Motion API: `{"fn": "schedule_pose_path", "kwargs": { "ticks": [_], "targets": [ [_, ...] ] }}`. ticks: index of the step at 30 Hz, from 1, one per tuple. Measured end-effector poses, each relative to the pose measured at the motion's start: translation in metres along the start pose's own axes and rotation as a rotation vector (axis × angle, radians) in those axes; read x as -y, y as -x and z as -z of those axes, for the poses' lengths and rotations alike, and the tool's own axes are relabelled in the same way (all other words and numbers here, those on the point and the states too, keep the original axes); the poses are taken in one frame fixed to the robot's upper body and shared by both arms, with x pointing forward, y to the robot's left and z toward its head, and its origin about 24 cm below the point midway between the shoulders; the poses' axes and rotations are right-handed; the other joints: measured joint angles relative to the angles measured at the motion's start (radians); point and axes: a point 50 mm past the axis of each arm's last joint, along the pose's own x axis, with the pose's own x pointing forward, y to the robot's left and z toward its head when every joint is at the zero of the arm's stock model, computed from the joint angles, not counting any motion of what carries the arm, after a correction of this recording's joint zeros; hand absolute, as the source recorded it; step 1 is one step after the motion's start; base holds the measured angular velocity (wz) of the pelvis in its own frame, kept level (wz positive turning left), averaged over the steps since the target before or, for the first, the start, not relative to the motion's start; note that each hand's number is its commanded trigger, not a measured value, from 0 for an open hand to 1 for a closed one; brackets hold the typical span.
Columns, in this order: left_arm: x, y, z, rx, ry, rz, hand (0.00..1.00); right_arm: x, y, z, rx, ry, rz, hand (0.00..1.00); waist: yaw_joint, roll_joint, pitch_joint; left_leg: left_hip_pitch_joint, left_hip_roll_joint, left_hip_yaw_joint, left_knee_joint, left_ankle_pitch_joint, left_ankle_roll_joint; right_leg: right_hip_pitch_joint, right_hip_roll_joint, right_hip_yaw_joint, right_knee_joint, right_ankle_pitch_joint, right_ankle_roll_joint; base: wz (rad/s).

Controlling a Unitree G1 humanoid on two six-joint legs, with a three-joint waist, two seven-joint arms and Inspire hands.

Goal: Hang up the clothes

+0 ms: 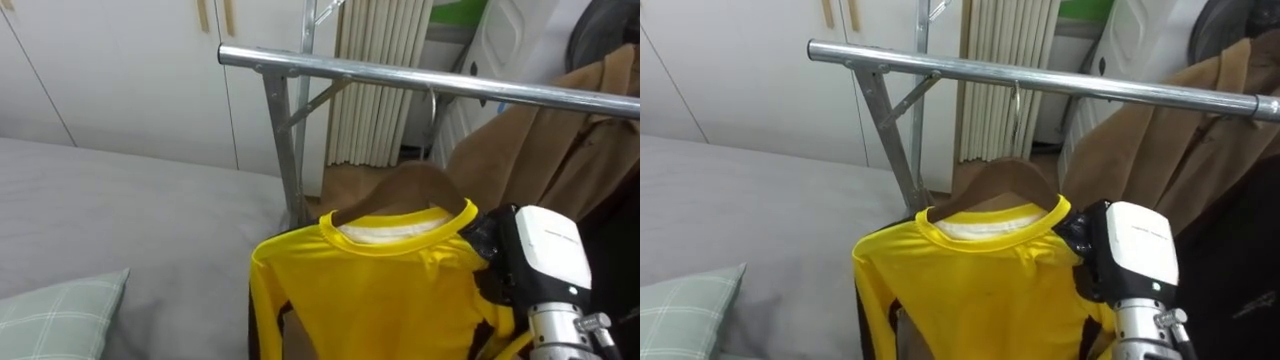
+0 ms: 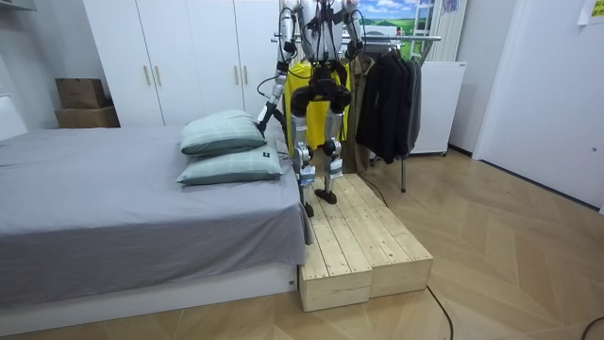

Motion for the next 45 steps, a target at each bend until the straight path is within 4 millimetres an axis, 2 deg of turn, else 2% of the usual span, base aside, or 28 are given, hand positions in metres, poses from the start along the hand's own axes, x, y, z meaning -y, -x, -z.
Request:
{"fn": "schedule_pose_path", "kwargs": {
  "ticks": [16,26,36,45],
  "targets": [
    [0.0036,0.001,-0.0015,0.013,-0.03,0.011,0.0,0.0045,-0.0001,-0.0025,0.021,-0.01,0.08,1.0,-0.001,0.015,-0.0026,0.006,0.0,0.0,0.001,0.0,-0.001,0.005,0.0,0.001,0.001,0.0,0.0,0.0],
    [0.0036,0.001,-0.0016,0.015,-0.03,0.012,0.0,0.005,0.0004,-0.0065,0.036,-0.018,0.082,1.0,-0.002,0.014,-0.0029,0.006,0.0,0.001,0.0,0.0,0.0,0.004,0.0,-0.001,0.001,0.0,0.0,0.0],
    [0.0025,0.0007,-0.0007,0.012,-0.029,0.008,0.0,0.0046,-0.0007,-0.0021,-0.053,-0.196,0.045,1.0,-0.002,0.005,-0.0049,0.019,0.0,0.005,-0.013,0.001,-0.001,0.006,0.0,-0.003,-0.001,-0.001,-0.001,0.0],
    [0.0018,0.0005,-0.0006,0.01,-0.022,0.006,0.0,0.0036,-0.0011,-0.0011,-0.055,-0.2,0.007,1.0,-0.002,0.005,-0.0048,0.019,0.001,0.004,-0.015,0.002,-0.003,0.005,0.0,-0.003,-0.001,-0.002,-0.003,0.0]
  ]
}}
